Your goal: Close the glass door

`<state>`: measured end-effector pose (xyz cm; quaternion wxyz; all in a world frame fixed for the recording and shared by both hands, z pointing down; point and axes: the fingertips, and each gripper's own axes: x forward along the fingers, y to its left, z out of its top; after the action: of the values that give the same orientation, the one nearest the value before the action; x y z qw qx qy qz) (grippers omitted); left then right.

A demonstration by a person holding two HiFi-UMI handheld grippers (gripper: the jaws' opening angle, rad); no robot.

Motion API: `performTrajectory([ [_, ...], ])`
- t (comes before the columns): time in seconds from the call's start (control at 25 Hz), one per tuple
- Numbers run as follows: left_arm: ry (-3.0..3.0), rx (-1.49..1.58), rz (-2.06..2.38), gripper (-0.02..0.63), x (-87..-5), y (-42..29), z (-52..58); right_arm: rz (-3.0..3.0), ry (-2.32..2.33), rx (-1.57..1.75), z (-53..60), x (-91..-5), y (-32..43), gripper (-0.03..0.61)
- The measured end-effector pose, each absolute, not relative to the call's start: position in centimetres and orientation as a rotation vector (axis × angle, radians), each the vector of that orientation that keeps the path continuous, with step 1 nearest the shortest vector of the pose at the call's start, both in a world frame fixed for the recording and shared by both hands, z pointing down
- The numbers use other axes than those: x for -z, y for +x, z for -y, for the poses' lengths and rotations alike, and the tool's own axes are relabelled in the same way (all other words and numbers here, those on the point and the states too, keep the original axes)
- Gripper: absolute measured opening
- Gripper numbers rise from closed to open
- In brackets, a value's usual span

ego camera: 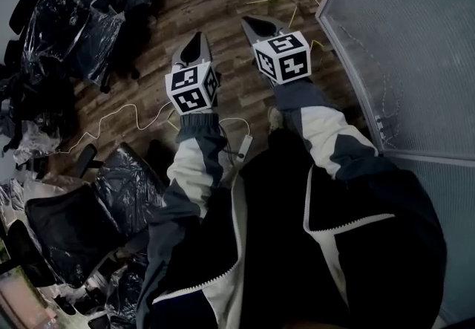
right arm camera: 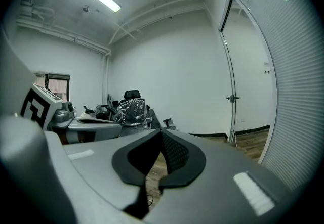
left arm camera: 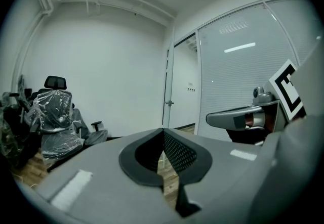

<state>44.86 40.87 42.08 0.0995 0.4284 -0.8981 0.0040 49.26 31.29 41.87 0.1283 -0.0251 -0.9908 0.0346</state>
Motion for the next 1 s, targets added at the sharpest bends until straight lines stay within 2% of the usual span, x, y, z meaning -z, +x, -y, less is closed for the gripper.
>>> performTrajectory([
  [0.6, 1.21, -0.005, 2.646, 0.005, -42.4, 30.6, -23.3, 2.849, -0.138, -0.054, -14.2, -42.8, 35.0, 0.005],
  [1.0, 1.211, -0.031, 2.622, 0.005, -44.0, 23.7, -21.0, 2.835, -0.148, -0.08, -12.3, -44.4, 28.1, 0.005],
])
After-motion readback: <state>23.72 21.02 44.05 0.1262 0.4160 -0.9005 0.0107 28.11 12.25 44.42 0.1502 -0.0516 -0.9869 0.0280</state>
